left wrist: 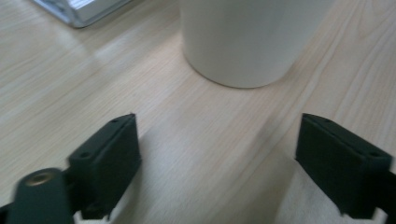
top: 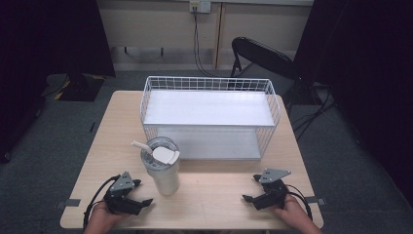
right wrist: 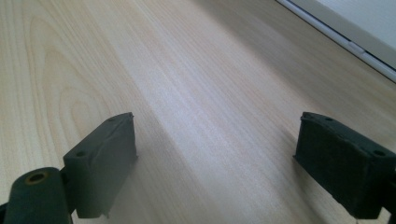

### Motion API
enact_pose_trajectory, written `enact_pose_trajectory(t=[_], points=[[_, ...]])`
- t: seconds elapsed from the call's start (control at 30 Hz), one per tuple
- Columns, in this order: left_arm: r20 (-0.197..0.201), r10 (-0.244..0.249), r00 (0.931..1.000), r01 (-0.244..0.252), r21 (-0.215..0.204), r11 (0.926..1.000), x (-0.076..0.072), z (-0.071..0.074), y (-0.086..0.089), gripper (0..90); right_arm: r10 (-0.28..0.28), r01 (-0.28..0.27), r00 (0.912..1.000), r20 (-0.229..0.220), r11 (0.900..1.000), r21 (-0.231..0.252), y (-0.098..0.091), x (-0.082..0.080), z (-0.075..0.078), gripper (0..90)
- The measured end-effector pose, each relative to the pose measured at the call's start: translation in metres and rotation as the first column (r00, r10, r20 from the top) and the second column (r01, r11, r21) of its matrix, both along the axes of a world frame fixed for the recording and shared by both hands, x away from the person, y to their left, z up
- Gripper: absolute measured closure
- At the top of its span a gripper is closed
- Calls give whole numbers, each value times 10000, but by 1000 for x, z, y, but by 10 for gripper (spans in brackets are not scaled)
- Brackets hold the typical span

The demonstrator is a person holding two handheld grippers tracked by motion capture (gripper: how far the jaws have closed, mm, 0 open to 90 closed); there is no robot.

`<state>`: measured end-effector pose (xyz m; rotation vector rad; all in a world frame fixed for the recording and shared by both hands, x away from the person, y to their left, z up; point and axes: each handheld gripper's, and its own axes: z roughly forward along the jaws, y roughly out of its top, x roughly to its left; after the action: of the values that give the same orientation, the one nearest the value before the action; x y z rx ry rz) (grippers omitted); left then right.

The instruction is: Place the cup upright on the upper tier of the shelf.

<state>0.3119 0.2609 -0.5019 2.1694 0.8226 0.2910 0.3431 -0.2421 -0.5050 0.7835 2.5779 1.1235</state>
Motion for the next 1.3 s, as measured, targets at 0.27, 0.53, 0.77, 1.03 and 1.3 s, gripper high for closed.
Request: enact_pose_trajectory(t=[0.27,0.53,0.77,1.03,1.3], points=[[-87,-129,9999,125,-411,9991,0,8,-4,157,-8,8,10000,10,10000,13,0,0,0,117],[422,-241,9988,282,-991,9947,-2,22,-9,164,-1,1,10000,7,10000,2,0,0,0,117],[711,-361,9968,446,-1213,9916,-1,31,-12,170,-2,2,10000,7,10000,0,0,0,0,117],[918,-524,9944,661,-1535,9859,-1,37,-19,166,-4,4,10000,7,10000,1,0,0,0,117],[1218,-400,9917,651,-2091,9757,1,43,-23,161,-3,3,10000,9,10000,2,0,0,0,117]])
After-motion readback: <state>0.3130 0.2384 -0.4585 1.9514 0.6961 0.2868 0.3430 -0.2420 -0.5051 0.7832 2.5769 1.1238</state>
